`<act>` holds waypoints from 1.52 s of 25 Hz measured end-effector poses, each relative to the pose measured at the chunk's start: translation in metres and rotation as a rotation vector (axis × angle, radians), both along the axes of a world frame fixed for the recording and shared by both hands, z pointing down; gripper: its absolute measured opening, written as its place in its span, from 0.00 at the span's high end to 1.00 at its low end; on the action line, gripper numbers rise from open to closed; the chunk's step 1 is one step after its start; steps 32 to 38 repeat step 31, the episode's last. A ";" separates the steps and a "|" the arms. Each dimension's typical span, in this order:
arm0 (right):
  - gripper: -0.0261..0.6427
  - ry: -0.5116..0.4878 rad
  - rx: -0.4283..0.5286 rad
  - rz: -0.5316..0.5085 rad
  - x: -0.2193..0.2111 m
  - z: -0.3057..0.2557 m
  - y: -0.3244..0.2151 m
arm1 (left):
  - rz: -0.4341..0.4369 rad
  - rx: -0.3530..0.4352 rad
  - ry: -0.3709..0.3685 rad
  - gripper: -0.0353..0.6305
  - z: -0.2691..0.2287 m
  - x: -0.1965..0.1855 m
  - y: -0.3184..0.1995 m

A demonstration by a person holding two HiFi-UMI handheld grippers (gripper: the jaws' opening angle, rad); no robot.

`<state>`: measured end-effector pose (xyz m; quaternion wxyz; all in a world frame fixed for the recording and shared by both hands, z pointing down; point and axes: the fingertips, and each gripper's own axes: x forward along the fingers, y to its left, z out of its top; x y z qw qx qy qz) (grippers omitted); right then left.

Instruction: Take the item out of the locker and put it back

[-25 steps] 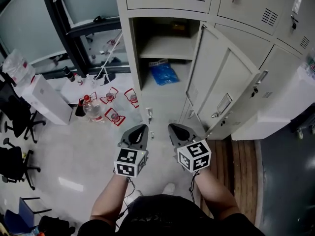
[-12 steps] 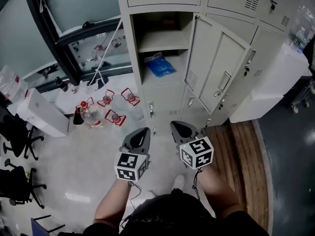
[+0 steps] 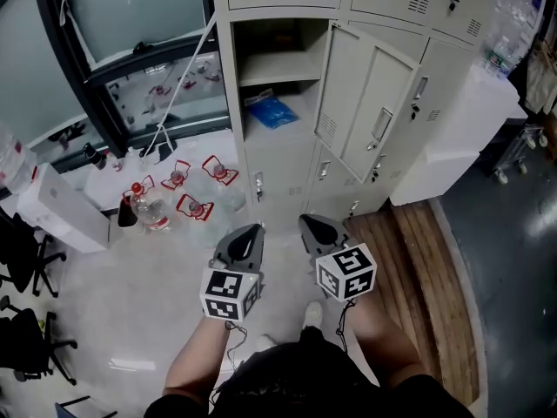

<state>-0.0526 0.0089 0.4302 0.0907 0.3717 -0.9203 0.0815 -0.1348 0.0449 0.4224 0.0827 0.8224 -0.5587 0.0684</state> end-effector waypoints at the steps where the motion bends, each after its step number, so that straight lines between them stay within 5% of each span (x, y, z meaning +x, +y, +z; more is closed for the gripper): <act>1: 0.97 -0.002 0.002 0.005 -0.001 0.000 0.004 | 0.001 0.000 -0.001 0.94 0.001 -0.002 0.003; 38: 0.97 -0.006 0.000 0.011 -0.024 0.002 0.029 | 0.034 -0.003 -0.007 0.94 0.003 -0.020 0.030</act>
